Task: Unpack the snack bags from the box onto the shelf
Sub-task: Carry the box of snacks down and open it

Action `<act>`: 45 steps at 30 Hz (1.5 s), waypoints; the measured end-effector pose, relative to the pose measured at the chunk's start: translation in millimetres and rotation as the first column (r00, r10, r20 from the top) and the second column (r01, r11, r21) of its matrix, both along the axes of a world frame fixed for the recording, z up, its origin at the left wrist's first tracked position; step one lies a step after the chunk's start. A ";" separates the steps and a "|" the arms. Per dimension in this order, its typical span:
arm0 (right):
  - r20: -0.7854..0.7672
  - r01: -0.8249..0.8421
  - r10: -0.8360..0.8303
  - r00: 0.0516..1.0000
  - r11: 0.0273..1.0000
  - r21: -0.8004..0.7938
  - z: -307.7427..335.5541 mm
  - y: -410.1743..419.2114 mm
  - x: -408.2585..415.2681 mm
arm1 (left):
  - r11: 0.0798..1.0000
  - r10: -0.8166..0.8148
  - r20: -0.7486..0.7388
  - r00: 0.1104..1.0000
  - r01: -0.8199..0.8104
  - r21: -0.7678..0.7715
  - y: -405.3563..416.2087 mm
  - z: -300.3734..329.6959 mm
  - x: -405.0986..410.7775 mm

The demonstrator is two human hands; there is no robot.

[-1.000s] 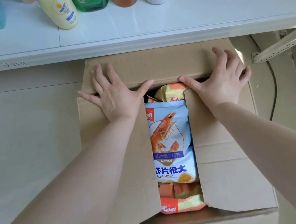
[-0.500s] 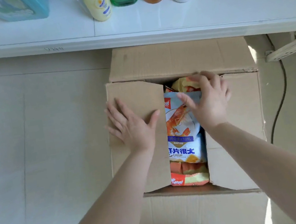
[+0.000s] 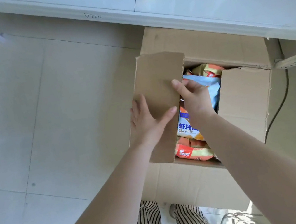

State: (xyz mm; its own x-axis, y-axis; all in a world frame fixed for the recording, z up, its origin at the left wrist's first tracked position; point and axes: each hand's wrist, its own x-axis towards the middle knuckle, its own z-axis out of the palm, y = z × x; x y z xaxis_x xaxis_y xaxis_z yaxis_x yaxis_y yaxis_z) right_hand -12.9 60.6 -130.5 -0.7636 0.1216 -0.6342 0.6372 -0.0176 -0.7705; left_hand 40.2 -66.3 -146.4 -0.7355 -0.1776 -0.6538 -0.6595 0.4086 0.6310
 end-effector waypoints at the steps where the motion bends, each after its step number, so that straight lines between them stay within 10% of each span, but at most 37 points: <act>1: 0.025 0.042 -0.040 0.999 0.991 -0.126 7.7 -8.1 6.5 | 0.998 -0.005 -0.008 1.000 0.006 0.064 -4.2 12.3 3.4; 6: 0.015 -0.082 0.089 0.996 0.961 -0.266 30.6 -63.2 27.2 | 0.946 0.148 -0.151 0.977 -0.096 0.310 -56.3 66.7 15.0; 11: 0.113 -0.178 0.160 0.981 0.967 0.182 -3.5 -115.2 26.4 | 0.930 0.232 -0.260 0.937 -0.292 -0.225 -128.1 56.8 10.8; 20: 0.207 -0.331 0.268 0.941 0.856 0.397 -61.5 -137.1 25.2 | 0.777 0.189 -0.096 0.977 -0.208 -0.595 -137.4 -23.1 10.4; 26: 0.073 -0.218 0.206 0.976 0.944 0.246 -79.8 -126.1 29.4 | 0.899 0.024 -0.092 0.995 -0.062 -0.433 -114.5 -70.0 37.1; 30: 0.061 -0.137 0.129 0.990 0.978 0.156 -97.3 -119.5 32.4 | 0.971 0.209 -0.130 0.969 -0.222 -0.093 -82.1 -80.2 49.7; 37: 0.063 -0.141 0.133 0.989 0.980 0.140 -94.0 -121.7 28.5 | 0.961 0.272 -0.075 0.959 -0.266 0.079 -67.0 -83.8 56.2; 45: 0.068 -0.114 0.104 0.992 0.982 0.150 -46.3 -101.2 33.4 | 0.940 0.170 -0.163 0.972 -0.210 -0.268 -58.2 -50.0 46.8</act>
State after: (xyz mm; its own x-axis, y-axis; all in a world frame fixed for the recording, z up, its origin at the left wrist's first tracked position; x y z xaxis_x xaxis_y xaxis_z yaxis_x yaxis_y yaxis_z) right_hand 20.5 -40.5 -176.9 -0.7392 0.1392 -0.6590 0.6734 0.1701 -0.7194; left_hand 87.0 -124.5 -196.4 -0.7480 -0.4848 -0.4533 -0.6587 0.4577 0.5972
